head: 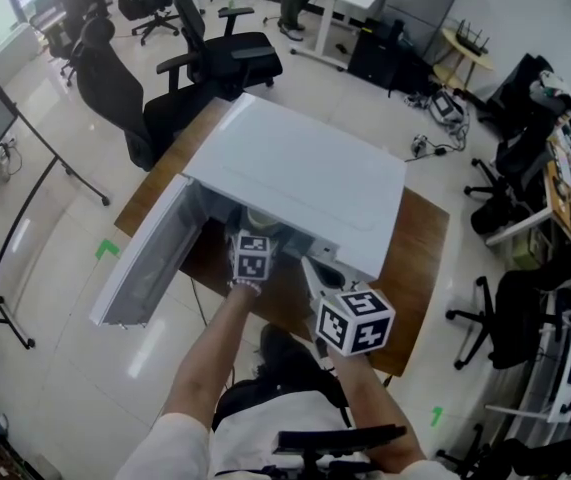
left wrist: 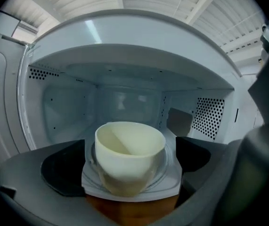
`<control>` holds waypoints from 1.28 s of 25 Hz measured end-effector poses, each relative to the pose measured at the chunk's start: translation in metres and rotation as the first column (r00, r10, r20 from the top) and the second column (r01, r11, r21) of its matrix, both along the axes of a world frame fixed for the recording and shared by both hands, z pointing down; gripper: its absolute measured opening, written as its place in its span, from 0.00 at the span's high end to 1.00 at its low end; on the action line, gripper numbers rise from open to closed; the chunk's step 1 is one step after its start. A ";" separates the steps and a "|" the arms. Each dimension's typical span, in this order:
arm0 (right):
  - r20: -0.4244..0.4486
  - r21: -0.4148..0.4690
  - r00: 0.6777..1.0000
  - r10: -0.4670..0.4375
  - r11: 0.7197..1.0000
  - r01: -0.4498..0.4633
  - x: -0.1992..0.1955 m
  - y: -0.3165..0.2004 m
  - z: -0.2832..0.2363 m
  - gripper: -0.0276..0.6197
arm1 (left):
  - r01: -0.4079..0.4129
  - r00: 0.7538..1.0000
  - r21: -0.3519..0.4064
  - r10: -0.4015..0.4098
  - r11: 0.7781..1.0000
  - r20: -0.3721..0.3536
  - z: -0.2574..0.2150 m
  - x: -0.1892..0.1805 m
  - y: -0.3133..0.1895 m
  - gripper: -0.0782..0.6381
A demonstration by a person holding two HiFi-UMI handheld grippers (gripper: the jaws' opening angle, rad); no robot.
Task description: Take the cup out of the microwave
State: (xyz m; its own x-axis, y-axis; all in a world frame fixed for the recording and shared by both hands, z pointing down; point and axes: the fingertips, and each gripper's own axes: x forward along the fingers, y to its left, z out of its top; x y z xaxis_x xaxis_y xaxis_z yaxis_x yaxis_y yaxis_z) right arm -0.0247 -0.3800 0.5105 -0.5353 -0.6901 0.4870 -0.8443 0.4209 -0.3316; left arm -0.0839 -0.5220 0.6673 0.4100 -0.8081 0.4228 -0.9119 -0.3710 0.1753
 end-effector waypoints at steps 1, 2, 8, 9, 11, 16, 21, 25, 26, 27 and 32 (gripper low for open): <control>-0.005 -0.002 1.000 0.004 1.000 -0.004 0.000 -0.003 -0.001 0.94 | 0.001 1.000 -0.003 -0.001 1.000 -0.006 0.000 0.001 -0.003 0.08; -0.007 -0.003 1.000 0.005 1.000 -0.005 0.000 -0.006 -0.001 0.94 | 0.001 1.000 -0.006 -0.001 1.000 -0.009 0.000 0.001 -0.006 0.08; 0.010 -0.010 1.000 -0.008 1.000 0.008 -0.005 -0.010 0.002 0.94 | -0.011 1.000 0.018 0.011 1.000 -0.008 0.008 0.002 -0.019 0.08; 0.016 -0.014 1.000 -0.009 1.000 0.009 -0.006 -0.010 0.003 0.94 | -0.014 1.000 0.022 0.014 1.000 -0.008 0.009 0.003 -0.021 0.08; 0.026 -0.020 1.000 -0.010 1.000 0.011 -0.005 -0.010 0.004 0.94 | -0.021 1.000 0.024 0.022 0.999 -0.004 0.011 0.006 -0.023 0.08; 0.052 -0.023 0.999 -0.010 1.000 0.011 -0.004 -0.012 0.002 0.94 | -0.040 0.999 0.048 0.040 0.998 0.004 0.009 0.014 -0.027 0.09; 0.062 -0.029 0.998 -0.008 1.000 0.010 -0.001 -0.012 0.005 0.94 | -0.073 0.997 0.070 0.071 0.995 0.030 0.009 0.021 -0.026 0.09; 0.072 -0.028 0.997 -0.002 1.000 0.004 0.002 -0.013 0.004 0.94 | -0.084 0.995 0.064 0.080 0.994 0.056 0.012 0.024 -0.027 0.09; 0.074 -0.027 0.997 -0.002 1.000 0.004 0.001 -0.014 0.005 0.94 | -0.084 0.995 0.066 0.080 0.994 0.059 0.013 0.023 -0.027 0.09; 0.075 -0.027 0.997 -0.003 1.000 0.005 0.001 -0.014 0.005 0.94 | -0.083 0.995 0.067 0.079 0.994 0.060 0.013 0.023 -0.028 0.09; 0.078 -0.029 0.997 -0.009 1.000 0.011 0.003 -0.012 0.005 0.94 | -0.064 0.996 0.071 0.060 0.995 0.063 0.011 0.021 -0.029 0.11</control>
